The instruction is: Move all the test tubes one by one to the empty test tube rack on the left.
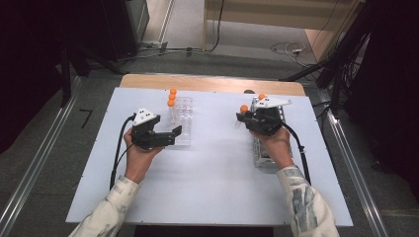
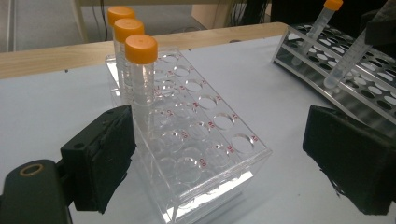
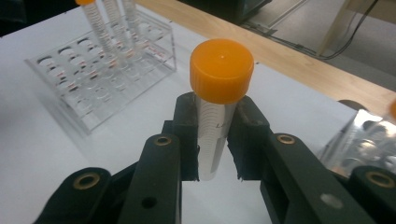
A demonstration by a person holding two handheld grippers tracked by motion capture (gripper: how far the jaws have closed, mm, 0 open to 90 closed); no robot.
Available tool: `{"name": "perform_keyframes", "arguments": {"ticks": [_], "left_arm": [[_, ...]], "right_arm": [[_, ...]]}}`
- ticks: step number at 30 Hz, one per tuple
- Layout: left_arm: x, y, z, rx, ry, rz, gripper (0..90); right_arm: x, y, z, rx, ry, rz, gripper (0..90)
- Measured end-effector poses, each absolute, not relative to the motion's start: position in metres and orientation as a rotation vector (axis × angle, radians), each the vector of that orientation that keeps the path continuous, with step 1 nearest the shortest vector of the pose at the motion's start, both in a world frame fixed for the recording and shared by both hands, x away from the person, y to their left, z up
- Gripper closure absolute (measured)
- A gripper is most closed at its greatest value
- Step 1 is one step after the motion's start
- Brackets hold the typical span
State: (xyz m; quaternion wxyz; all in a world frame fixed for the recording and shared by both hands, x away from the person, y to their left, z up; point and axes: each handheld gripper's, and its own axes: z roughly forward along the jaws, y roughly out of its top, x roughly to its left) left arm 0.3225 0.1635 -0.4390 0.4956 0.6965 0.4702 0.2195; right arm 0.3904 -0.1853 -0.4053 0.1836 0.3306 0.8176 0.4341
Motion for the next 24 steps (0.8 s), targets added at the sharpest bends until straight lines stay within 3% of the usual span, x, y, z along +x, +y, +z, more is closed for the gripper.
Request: {"name": "perform_keyframes", "arguments": {"ticks": [24], "left_arm": [[0.316,0.149,-0.433,1.702,1.072,0.49,10.0]], "right_arm": [[0.364,-0.136,-0.426,0.792,2.438,1.234,71.9]]}}
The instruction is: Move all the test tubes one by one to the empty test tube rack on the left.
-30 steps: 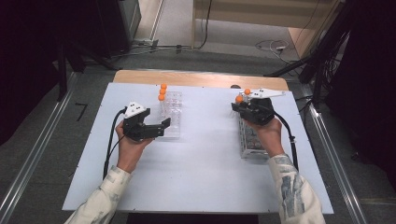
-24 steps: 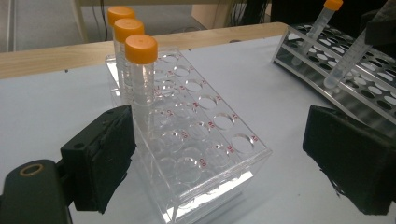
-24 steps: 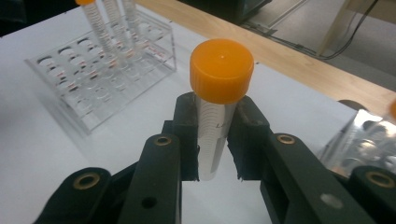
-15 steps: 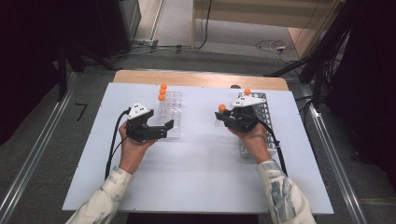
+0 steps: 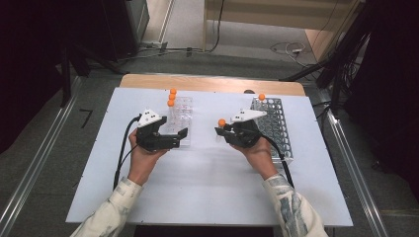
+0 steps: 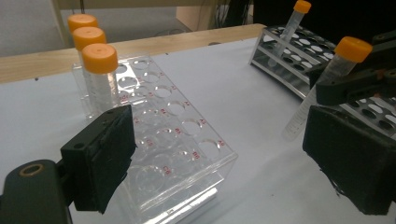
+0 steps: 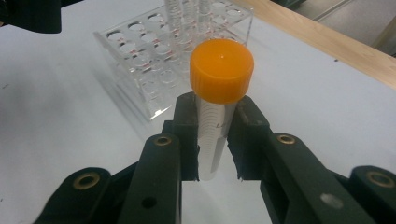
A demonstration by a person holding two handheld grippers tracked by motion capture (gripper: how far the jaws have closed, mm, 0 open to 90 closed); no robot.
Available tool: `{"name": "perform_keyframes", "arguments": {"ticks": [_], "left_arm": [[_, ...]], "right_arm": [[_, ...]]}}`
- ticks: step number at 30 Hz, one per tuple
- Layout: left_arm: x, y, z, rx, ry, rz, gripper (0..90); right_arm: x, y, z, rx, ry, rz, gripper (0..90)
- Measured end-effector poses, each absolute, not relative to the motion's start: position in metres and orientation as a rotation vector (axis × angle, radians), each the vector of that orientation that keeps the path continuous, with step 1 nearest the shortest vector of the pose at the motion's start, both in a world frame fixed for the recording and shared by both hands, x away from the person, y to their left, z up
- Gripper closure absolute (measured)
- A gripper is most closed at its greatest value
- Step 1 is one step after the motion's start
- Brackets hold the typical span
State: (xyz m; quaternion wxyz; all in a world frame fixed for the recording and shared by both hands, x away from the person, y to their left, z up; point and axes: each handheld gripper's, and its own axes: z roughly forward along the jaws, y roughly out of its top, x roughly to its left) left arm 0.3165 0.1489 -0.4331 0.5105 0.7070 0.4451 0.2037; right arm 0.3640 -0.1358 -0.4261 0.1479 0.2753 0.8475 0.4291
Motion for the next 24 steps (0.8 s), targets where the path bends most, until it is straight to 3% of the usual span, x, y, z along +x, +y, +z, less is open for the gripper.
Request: {"name": "perform_keyframes", "arguments": {"ticks": [18,24], "left_arm": [[0.309,0.131,-0.426,1.698,0.972,0.415,15.3],[0.309,0.126,-0.426,1.701,0.923,0.379,22.9]], "right_arm": [[0.35,-0.119,-0.431,0.744,2.488,1.284,71.9],[0.351,-0.115,-0.434,0.736,2.509,1.275,71.9]]}}
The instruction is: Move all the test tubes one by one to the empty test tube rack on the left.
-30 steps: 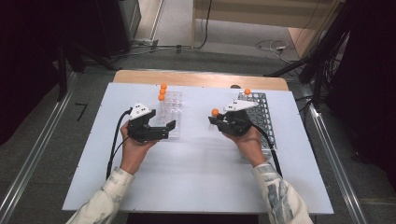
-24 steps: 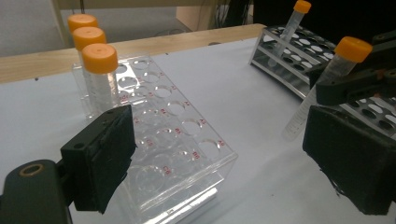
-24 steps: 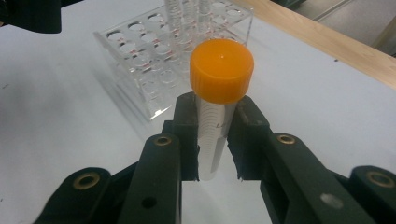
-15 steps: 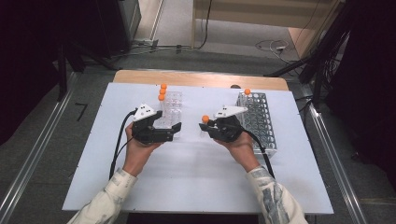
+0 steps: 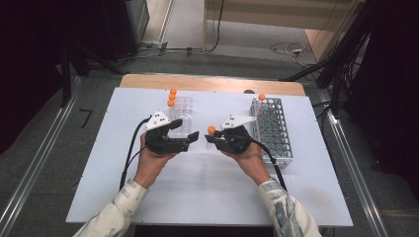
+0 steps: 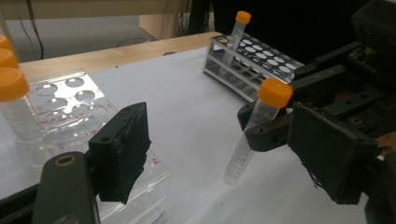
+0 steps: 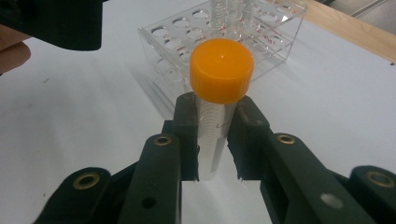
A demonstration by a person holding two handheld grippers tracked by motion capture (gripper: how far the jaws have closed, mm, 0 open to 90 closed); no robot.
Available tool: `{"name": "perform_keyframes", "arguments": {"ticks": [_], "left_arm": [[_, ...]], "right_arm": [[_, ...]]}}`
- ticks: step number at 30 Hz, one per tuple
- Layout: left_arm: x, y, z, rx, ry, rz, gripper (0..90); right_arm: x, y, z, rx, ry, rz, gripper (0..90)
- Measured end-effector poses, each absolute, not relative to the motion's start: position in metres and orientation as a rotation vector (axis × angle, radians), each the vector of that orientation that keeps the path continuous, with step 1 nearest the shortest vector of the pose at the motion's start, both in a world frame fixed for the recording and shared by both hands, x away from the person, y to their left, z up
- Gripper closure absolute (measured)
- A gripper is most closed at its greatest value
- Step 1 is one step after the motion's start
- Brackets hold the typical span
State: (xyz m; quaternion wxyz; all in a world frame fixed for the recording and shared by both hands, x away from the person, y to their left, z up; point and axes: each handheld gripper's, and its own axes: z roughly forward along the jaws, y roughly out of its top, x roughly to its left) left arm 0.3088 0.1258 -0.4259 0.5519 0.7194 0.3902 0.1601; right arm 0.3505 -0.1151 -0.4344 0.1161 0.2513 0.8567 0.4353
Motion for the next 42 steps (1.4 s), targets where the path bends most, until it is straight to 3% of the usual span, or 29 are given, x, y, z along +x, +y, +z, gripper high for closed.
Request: {"name": "perform_keyframes", "arguments": {"ticks": [18,30,40,42], "left_arm": [[0.312,0.1,-0.428,1.755,0.83,0.369,42.1],[0.313,0.096,-0.429,1.775,0.807,0.377,68.9],[0.314,0.096,-0.427,1.773,0.806,0.347,70.4],[0.314,0.097,-0.426,1.763,0.811,0.345,70.5]], "right_arm": [[0.344,-0.097,-0.438,0.683,2.543,1.278,71.9],[0.343,-0.096,-0.435,0.674,2.549,1.299,71.9],[0.342,-0.098,-0.433,0.656,2.542,1.294,70.8],[0.342,-0.099,-0.433,0.646,2.542,1.291,63.1]]}}
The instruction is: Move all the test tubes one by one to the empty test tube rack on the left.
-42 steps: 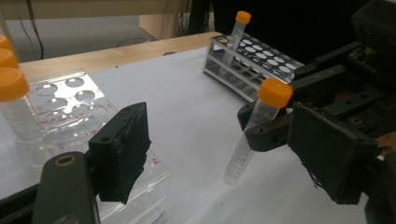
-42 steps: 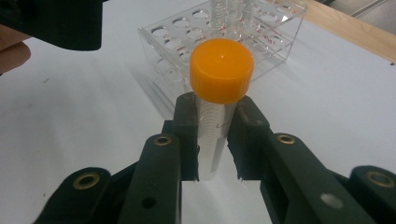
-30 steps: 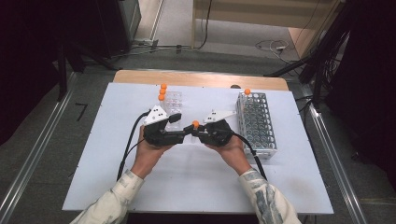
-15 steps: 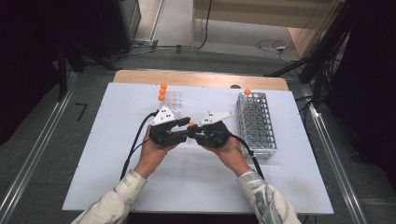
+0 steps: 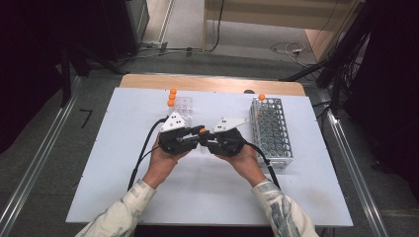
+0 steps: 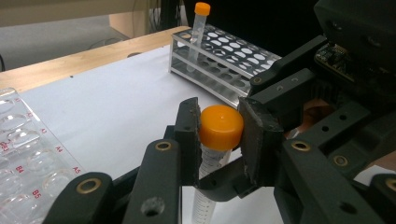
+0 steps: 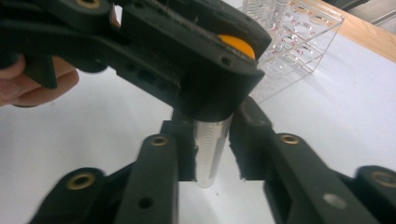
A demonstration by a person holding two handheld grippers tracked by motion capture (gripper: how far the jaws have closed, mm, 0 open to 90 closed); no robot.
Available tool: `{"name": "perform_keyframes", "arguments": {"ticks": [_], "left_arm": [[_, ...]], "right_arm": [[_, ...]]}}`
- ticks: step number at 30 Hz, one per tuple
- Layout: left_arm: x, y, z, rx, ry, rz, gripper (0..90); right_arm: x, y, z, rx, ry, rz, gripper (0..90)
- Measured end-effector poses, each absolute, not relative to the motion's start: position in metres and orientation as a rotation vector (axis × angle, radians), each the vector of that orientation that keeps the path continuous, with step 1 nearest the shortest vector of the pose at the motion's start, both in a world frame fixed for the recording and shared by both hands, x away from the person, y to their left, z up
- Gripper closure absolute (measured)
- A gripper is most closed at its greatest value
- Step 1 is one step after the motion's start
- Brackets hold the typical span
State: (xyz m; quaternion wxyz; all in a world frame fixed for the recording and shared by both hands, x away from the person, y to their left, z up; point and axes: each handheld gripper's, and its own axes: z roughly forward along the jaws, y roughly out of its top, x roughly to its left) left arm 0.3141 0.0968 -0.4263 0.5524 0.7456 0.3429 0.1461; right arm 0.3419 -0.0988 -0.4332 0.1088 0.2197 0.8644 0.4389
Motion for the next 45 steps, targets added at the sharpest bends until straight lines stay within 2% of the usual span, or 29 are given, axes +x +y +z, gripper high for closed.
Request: {"name": "perform_keyframes", "arguments": {"ticks": [3,6,14,30,45], "left_arm": [[0.314,0.1,-0.424,1.754,0.815,0.35,70.6],[0.314,0.103,-0.422,1.745,0.822,0.343,70.6],[0.314,0.111,-0.41,1.72,0.835,0.341,70.5],[0.321,0.133,-0.388,1.675,0.861,0.367,70.5],[0.339,0.176,-0.372,1.626,0.96,0.487,70.5]], "right_arm": [[0.342,-0.101,-0.433,0.663,2.548,1.282,49.4],[0.343,-0.107,-0.43,0.691,2.533,1.273,40.8],[0.344,-0.126,-0.419,0.754,2.488,1.266,30.0],[0.344,-0.158,-0.41,0.839,2.446,1.265,29.8],[0.345,-0.176,-0.405,0.878,2.391,1.281,29.9]]}}
